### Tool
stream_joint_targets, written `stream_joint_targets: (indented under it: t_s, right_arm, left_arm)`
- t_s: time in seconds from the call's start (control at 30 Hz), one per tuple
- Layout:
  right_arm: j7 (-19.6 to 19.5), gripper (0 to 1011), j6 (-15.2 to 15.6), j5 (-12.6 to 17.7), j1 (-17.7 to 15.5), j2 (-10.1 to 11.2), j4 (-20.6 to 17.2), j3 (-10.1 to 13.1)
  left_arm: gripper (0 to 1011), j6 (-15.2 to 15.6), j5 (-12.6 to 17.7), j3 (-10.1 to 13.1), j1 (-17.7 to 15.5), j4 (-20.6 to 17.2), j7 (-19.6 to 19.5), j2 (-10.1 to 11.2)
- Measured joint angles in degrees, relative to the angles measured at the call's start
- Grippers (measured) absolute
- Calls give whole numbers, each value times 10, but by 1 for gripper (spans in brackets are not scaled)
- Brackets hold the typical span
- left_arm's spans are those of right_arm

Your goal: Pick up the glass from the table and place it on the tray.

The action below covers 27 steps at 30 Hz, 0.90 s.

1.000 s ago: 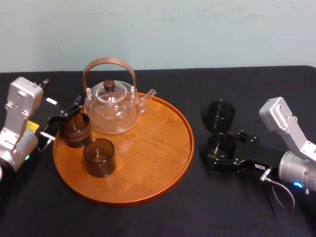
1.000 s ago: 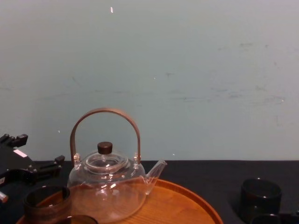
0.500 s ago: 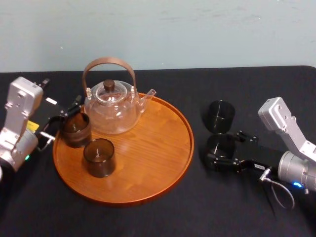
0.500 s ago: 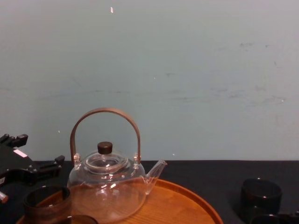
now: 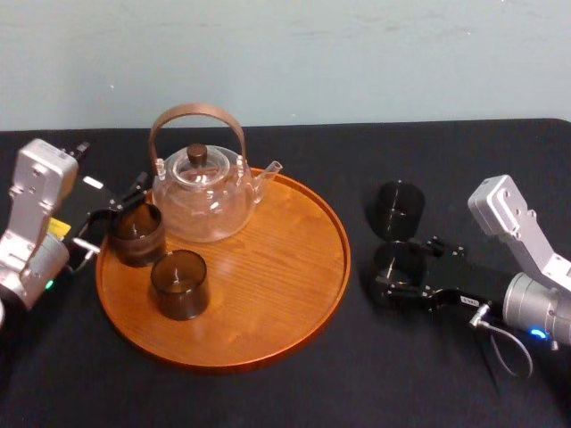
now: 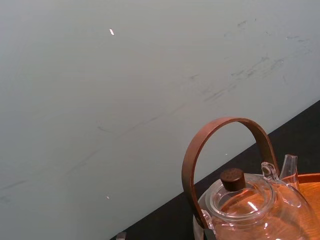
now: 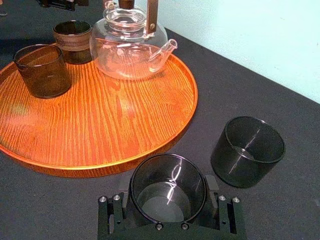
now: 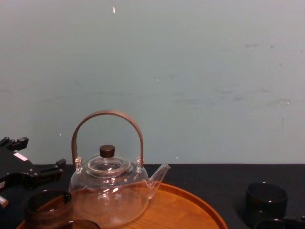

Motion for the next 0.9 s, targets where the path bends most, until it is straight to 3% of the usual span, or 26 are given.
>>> stream_joint_targets:
  t_s: [0.17, 0.53, 0.9]
  right_arm:
    - [0, 904, 0, 0, 0, 0, 0, 0]
    - [17, 904, -34, 17, 5, 5, -18, 14]
    - [35, 904, -46, 22, 33, 4, -32, 2]
  left_arm:
    - [1001, 0, 0, 0, 0, 0, 0, 0]
    - [1001, 0, 0, 0, 0, 0, 0, 0]
    - [1001, 0, 0, 0, 0, 0, 0, 0]
